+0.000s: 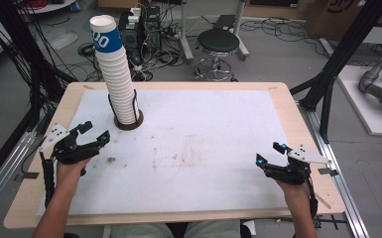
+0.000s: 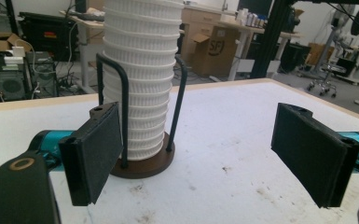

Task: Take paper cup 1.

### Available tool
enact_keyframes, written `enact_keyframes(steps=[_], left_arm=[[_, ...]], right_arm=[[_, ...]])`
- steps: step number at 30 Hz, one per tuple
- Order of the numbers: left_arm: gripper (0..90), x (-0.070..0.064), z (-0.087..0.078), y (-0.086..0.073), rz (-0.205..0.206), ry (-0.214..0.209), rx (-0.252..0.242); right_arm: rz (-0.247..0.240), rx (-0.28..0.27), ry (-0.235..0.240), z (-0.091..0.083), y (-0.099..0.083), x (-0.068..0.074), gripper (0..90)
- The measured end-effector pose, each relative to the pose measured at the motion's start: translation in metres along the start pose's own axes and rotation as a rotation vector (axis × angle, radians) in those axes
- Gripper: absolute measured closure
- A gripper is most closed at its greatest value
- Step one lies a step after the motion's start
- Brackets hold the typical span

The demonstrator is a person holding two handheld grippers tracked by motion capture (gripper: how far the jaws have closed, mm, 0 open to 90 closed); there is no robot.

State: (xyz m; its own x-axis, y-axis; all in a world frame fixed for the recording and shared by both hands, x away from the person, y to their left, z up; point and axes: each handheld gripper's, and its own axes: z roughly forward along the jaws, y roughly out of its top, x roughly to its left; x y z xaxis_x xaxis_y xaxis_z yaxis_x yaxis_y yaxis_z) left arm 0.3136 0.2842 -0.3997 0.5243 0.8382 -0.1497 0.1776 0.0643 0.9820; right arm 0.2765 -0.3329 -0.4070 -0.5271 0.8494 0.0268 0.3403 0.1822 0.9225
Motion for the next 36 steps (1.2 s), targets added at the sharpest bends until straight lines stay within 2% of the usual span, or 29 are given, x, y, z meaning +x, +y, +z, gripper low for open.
enact_keyframes(steps=[3, 4, 7, 10, 12, 15, 17, 22, 23, 25, 26, 29, 33, 34, 36], left_arm=[[16.5, 0.000, 0.002, 0.008, 0.002, -0.006, -0.001], [16.5, 0.001, 0.003, 0.019, 0.001, -0.011, -0.010], [16.5, 0.003, 0.007, 0.037, 0.012, -0.023, -0.018], [16.4, 0.002, 0.013, 0.063, 0.045, -0.045, -0.007], [16.4, 0.001, 0.014, 0.069, 0.051, -0.052, -0.012], [16.4, 0.000, 0.020, 0.100, 0.067, -0.095, -0.016], [16.3, -0.001, 0.025, 0.114, 0.069, -0.112, -0.007], [16.3, 0.000, 0.035, 0.141, 0.092, -0.119, 0.008], [16.3, 0.000, 0.035, 0.141, 0.092, -0.119, 0.008], [16.3, 0.001, 0.041, 0.156, 0.104, -0.125, 0.019], [16.3, 0.001, 0.041, 0.156, 0.104, -0.125, 0.019], [16.3, 0.001, 0.048, 0.169, 0.113, -0.125, 0.038], [16.3, 0.006, 0.059, 0.191, 0.099, -0.116, 0.055], [16.3, 0.006, 0.059, 0.191, 0.099, -0.116, 0.055], [16.3, 0.010, 0.064, 0.202, 0.094, -0.097, 0.059]], right_arm=[[0.002, 0.004, 0.009, 0.003, 0.000, 0.001, 20.8], [0.000, 0.008, 0.010, 0.004, 0.000, 0.001, 20.8], [-0.002, 0.009, 0.017, 0.006, 0.001, 0.002, 20.8], [-0.003, 0.009, 0.030, 0.007, 0.003, 0.003, 20.8], [-0.005, 0.010, 0.031, 0.007, 0.003, 0.003, 20.8], [-0.002, 0.009, 0.032, 0.006, 0.004, 0.003, 20.8], [0.004, 0.008, 0.031, 0.005, 0.004, 0.004, 20.8], [0.001, 0.005, 0.027, 0.002, 0.004, 0.004, 20.8], [0.001, 0.005, 0.027, 0.002, 0.004, 0.004, 20.8], [0.006, 0.007, 0.028, 0.002, 0.003, 0.004, 20.8], [0.005, 0.006, 0.027, 0.002, 0.003, 0.004, 20.8], [0.006, 0.009, 0.029, 0.002, 0.003, 0.005, 20.8], [0.004, 0.004, 0.031, 0.003, 0.004, 0.004, 20.8], [0.002, 0.005, 0.031, 0.003, 0.004, 0.005, 20.8], [0.002, 0.004, 0.032, 0.003, 0.004, 0.005, 20.8]])
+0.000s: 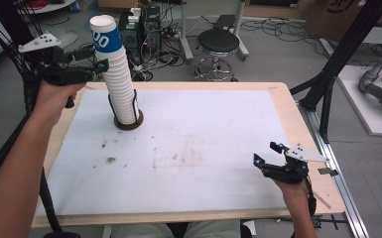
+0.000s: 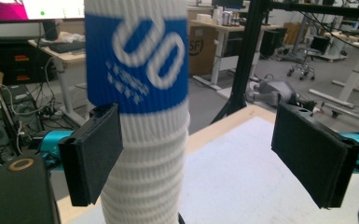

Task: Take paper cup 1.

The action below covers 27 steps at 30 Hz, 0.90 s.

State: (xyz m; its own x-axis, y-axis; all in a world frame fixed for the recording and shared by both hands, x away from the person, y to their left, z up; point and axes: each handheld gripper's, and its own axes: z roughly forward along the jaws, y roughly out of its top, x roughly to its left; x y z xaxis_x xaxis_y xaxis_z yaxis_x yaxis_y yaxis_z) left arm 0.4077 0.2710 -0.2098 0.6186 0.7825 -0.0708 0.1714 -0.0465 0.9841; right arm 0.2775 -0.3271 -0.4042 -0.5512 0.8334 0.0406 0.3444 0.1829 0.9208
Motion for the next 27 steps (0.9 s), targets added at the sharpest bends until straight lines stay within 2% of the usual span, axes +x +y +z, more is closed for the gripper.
enact_keyframes(steps=[3, 5, 8, 10, 16, 19, 21, 27], left_arm=[[16.3, 0.002, 0.003, 0.006, 0.006, 0.010, 0.011], [16.3, 0.006, 0.007, 0.015, 0.025, 0.026, 0.031], [16.3, 0.008, 0.009, 0.021, 0.026, 0.029, 0.030], [16.3, 0.011, 0.013, 0.032, 0.034, 0.044, 0.040], [16.3, 0.019, 0.022, 0.045, 0.025, 0.062, 0.068], [16.4, 0.022, 0.032, 0.053, 0.022, 0.062, 0.086], [16.5, 0.023, 0.038, 0.056, 0.018, 0.078, 0.096], [17.7, 0.024, 0.052, 0.060, 0.009, 0.078, 0.110]], right_arm=[[0.001, 0.000, 0.001, 0.000, 0.000, 0.000, 20.8], [0.001, 0.000, 0.000, 0.000, 0.000, 0.000, 20.8], [0.001, -0.001, 0.001, -0.001, 0.000, 0.000, 20.8], [0.000, -0.001, 0.002, 0.000, 0.000, 0.000, 20.8], [-0.003, -0.004, 0.000, -0.001, 0.000, 0.000, 20.8], [0.005, -0.004, -0.002, -0.002, 0.000, -0.001, 20.8], [0.002, -0.004, -0.002, -0.001, 0.000, -0.001, 20.9], [0.004, -0.004, 0.001, -0.001, 0.000, -0.001, 20.9]])
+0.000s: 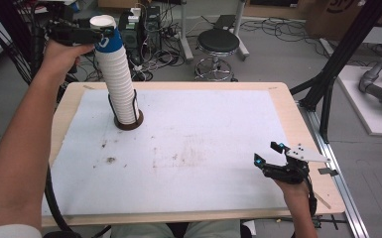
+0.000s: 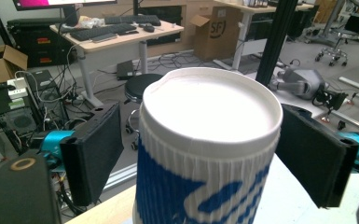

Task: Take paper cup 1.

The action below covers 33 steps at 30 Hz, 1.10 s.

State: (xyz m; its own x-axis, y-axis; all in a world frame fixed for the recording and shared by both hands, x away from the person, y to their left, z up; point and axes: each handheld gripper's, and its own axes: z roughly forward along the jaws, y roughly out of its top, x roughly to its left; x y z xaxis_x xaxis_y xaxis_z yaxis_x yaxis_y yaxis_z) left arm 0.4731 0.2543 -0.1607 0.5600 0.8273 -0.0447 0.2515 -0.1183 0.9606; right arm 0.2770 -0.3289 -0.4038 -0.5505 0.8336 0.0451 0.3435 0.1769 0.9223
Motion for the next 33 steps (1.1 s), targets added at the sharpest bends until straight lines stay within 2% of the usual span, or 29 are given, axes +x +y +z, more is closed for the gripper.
enact_keyframes(steps=[4, 10, 15, 17, 23, 24, 33], left_arm=[[26.5, 0.001, 0.003, 0.000, 0.001, -0.023, -0.008], [28.2, 0.002, 0.002, 0.001, -0.002, -0.031, 0.000], [28.6, 0.001, 0.000, 0.005, 0.012, -0.026, 0.002], [28.9, 0.000, -0.004, 0.009, 0.010, -0.029, -0.030], [29.3, 0.000, -0.013, 0.019, 0.004, -0.033, -0.052], [29.3, -0.001, -0.017, 0.024, -0.001, -0.032, -0.074], [29.4, -0.003, -0.037, 0.053, -0.004, -0.017, -0.147]], right_arm=[[0.004, -0.001, -0.006, -0.002, -0.001, -0.002, 20.8], [0.006, -0.003, -0.010, -0.003, -0.002, -0.002, 20.9], [0.006, 0.000, -0.011, -0.003, -0.001, -0.002, 20.8], [0.006, -0.001, -0.011, -0.003, -0.001, -0.002, 20.9], [0.003, 0.001, -0.007, -0.001, -0.001, -0.001, 20.9], [0.003, 0.001, -0.006, -0.001, -0.001, -0.001, 20.8], [0.000, -0.002, -0.003, -0.001, 0.000, -0.001, 20.8]])
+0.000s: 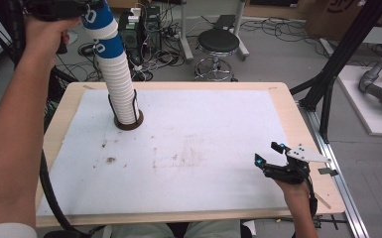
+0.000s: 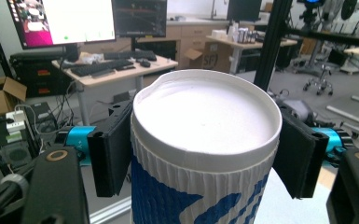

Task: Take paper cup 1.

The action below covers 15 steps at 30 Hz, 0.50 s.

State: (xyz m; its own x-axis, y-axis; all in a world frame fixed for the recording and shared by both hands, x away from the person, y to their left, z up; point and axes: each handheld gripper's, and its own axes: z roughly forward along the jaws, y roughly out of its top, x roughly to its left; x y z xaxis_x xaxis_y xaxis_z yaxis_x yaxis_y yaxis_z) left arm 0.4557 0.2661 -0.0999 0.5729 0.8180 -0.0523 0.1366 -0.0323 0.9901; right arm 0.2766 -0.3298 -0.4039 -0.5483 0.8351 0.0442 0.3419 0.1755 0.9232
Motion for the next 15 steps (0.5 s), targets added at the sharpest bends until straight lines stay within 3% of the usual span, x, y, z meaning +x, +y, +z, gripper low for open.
enact_keyframes(steps=[6, 11, 15], left_arm=[[29.4, 0.002, -0.017, 0.009, -0.017, -0.004, -0.050], [29.4, 0.003, -0.043, 0.014, 0.004, -0.013, -0.076], [29.4, 0.005, -0.061, 0.009, 0.022, -0.015, -0.081]], right_arm=[[0.002, -0.002, -0.003, -0.002, 0.000, -0.001, 20.9], [0.001, -0.003, -0.001, -0.001, 0.001, 0.000, 20.9], [0.001, -0.004, 0.000, 0.000, 0.001, 0.001, 20.8]])
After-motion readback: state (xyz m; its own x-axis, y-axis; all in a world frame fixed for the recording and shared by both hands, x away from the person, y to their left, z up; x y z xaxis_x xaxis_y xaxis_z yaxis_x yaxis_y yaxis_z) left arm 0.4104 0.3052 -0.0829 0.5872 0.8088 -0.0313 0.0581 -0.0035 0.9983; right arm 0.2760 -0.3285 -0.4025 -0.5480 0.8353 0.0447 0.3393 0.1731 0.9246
